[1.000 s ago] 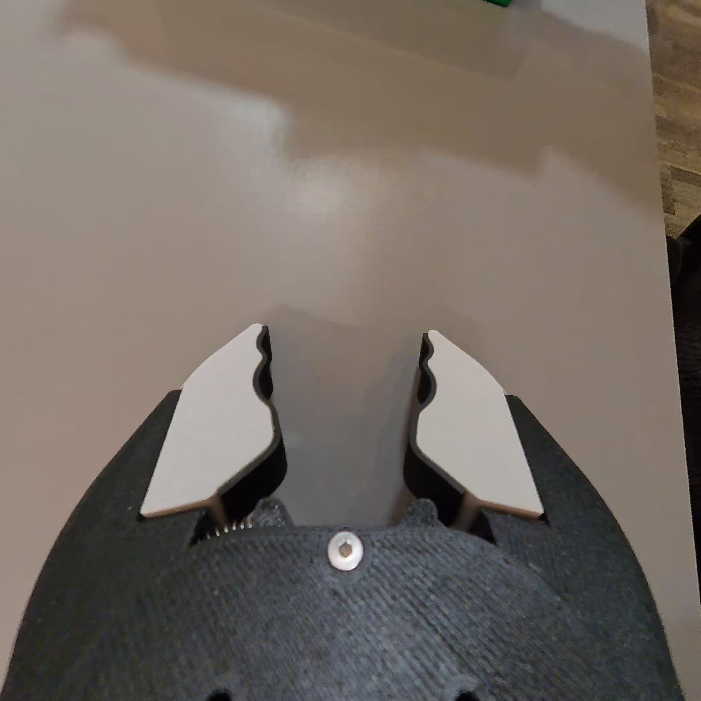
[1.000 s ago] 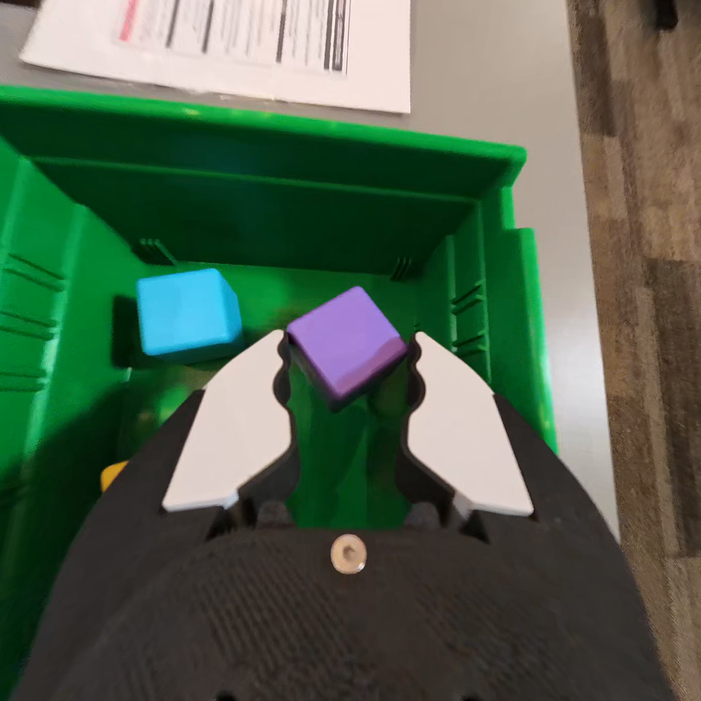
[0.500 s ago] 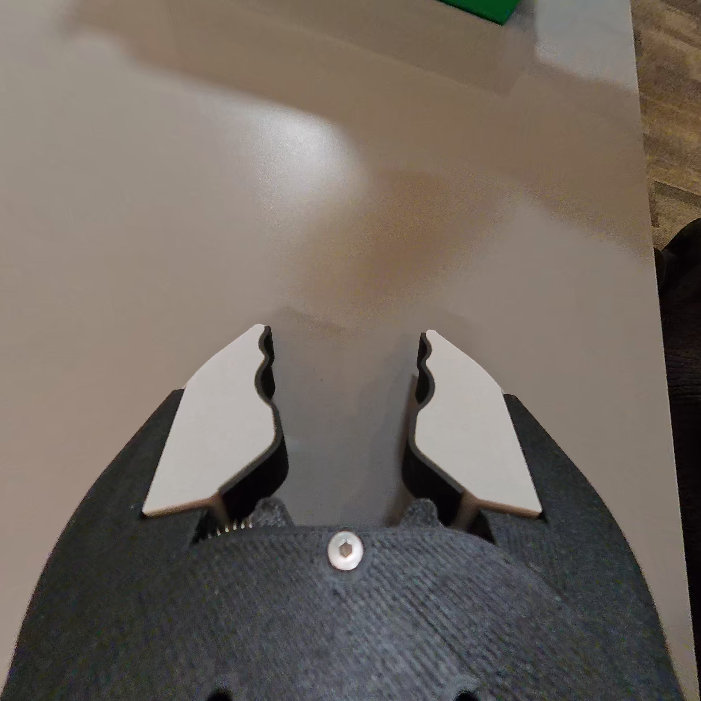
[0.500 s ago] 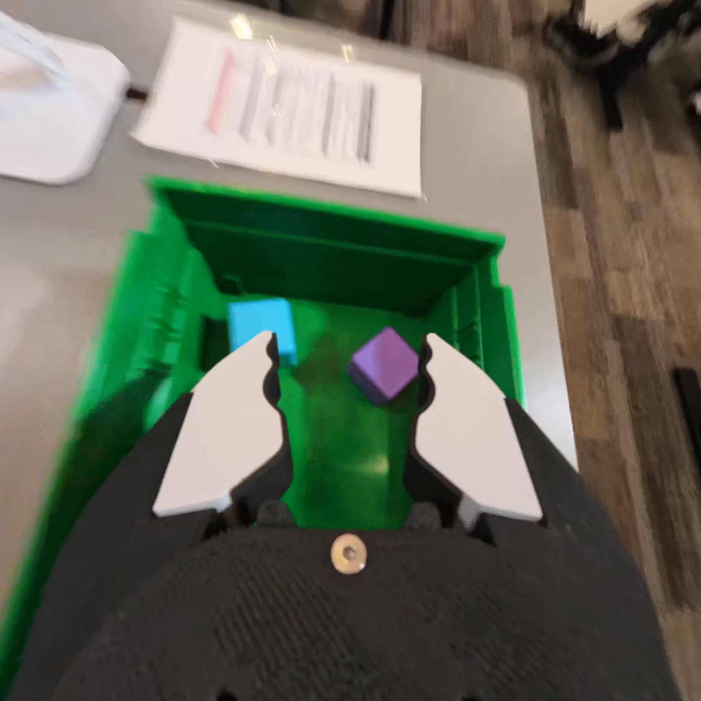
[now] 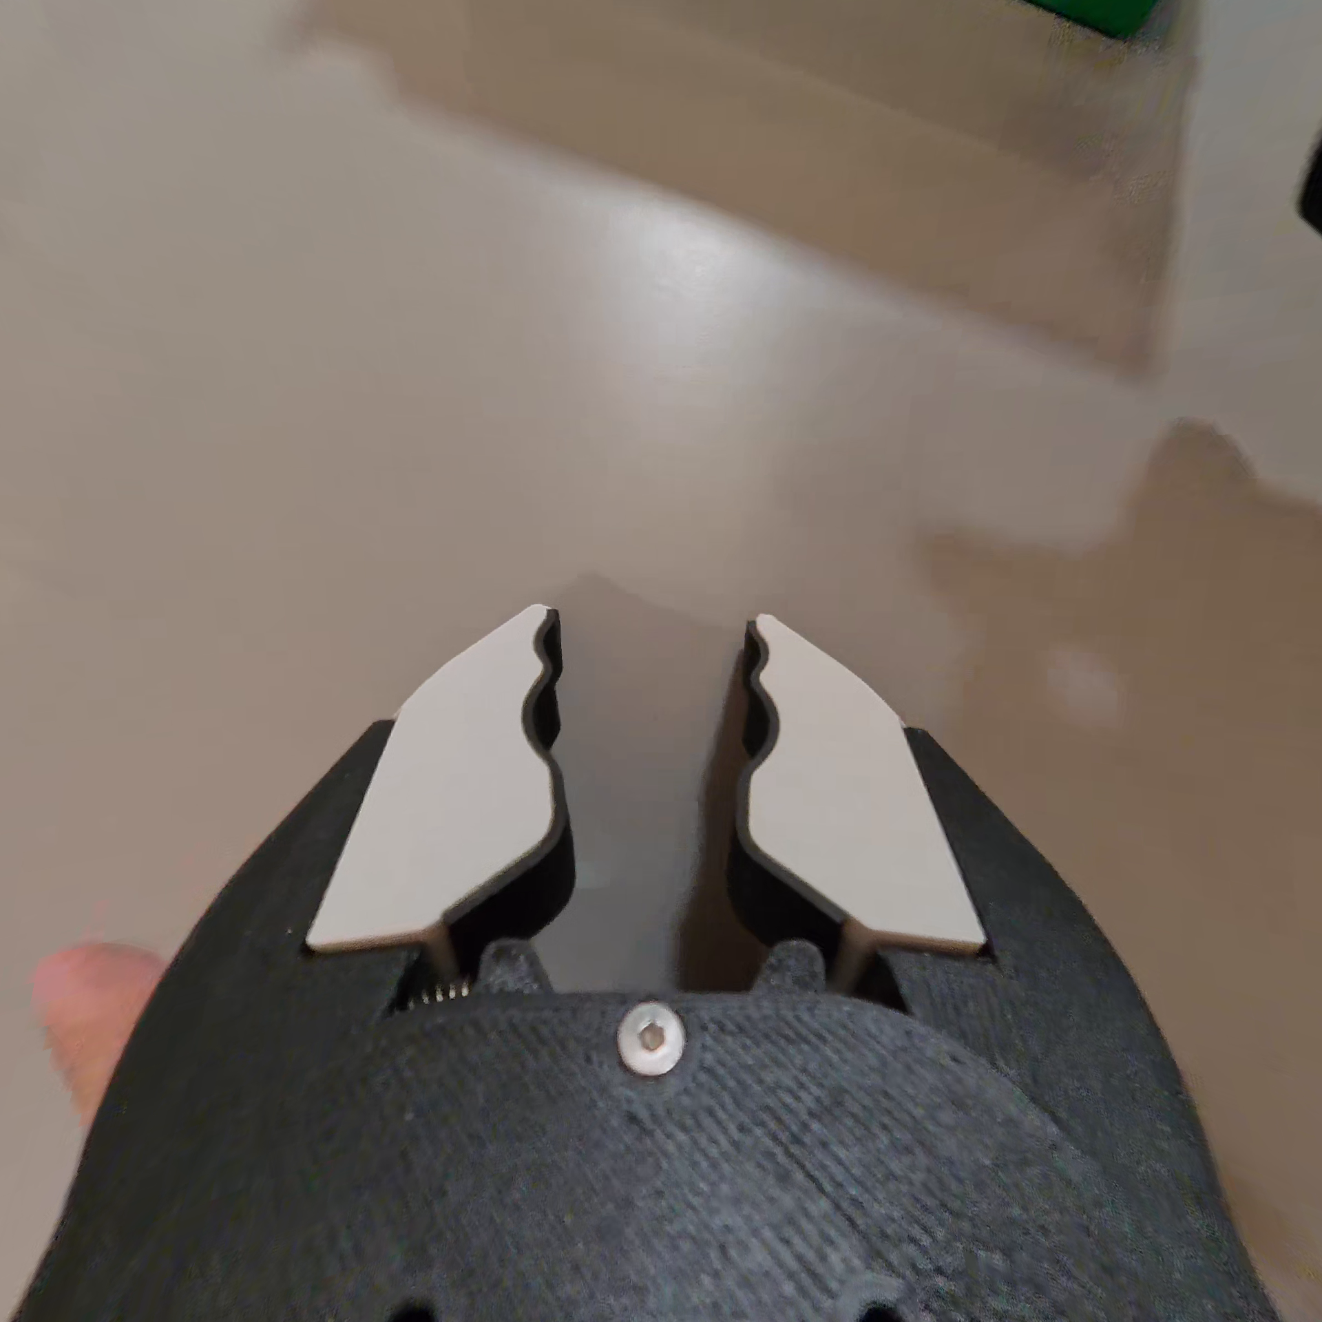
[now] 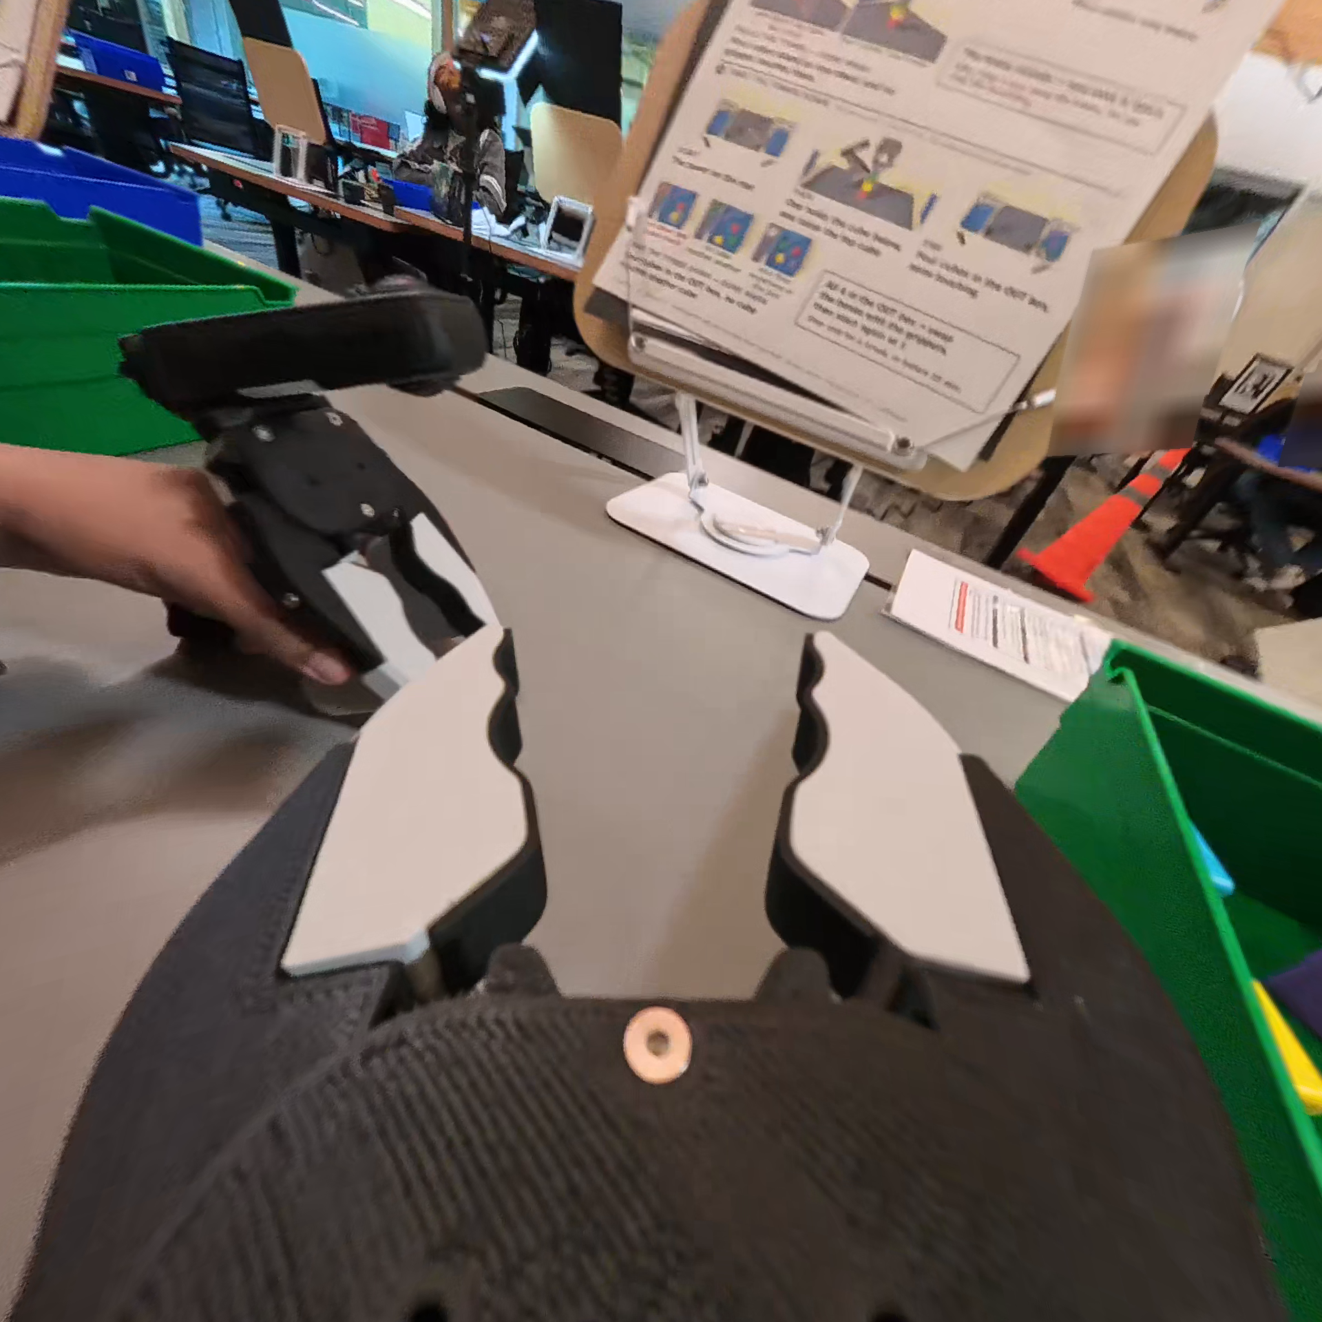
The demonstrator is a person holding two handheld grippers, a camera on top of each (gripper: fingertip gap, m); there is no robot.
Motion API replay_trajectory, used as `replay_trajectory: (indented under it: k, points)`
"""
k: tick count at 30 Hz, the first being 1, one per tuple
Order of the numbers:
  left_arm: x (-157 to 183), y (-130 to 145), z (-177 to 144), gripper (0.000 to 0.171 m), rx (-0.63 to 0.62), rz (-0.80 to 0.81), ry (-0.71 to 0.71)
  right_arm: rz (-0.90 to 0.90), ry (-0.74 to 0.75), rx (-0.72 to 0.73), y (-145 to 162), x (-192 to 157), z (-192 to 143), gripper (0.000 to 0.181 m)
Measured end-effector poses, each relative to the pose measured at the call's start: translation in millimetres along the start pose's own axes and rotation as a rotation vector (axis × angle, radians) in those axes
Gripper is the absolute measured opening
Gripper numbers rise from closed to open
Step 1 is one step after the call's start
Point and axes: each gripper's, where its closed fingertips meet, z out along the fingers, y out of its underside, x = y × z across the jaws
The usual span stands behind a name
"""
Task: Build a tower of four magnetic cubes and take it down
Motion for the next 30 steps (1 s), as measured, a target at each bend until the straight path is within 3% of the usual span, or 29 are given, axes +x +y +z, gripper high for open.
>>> replay_trajectory:
  k: [5,8,10,13,17,19,23,28,30]
  points:
    - [-13,-4,-2,0.045,0.032,-0.118,-0.058,0.053,-0.043,0.057,-3,-16,3,0.045]
    - [-18,-5,-3,0.037,0.05,-0.163,-0.066,0.173,-0.103,0.036,6,-19,4,0.001]
    - [-28,-9,-7,0.034,0.086,-0.212,-0.112,0.277,-0.049,0.02,10,-7,8,0.0]
    - [-32,-35,-25,0.001,0.281,-0.235,-0.122,0.335,0.005,-0.055,22,7,13,0.0]
    - [-47,-62,-62,0.0,0.544,-0.208,-0.262,0.303,0.085,-0.029,20,23,12,0.0]
    - [-59,-68,-76,0.0,0.631,-0.24,-0.374,0.284,0.142,-0.004,15,33,9,0.0]
    - [-65,-75,-90,0.0,0.726,-0.357,-0.394,0.258,0.137,0.022,8,32,4,0.0]
    - [-40,-87,-97,0.0,0.75,-0.068,-0.43,0.203,0.093,0.042,4,22,3,0.0]
    - [-34,-90,-99,0.0,0.788,-0.036,-0.445,0.193,0.075,0.037,6,18,4,0.001]
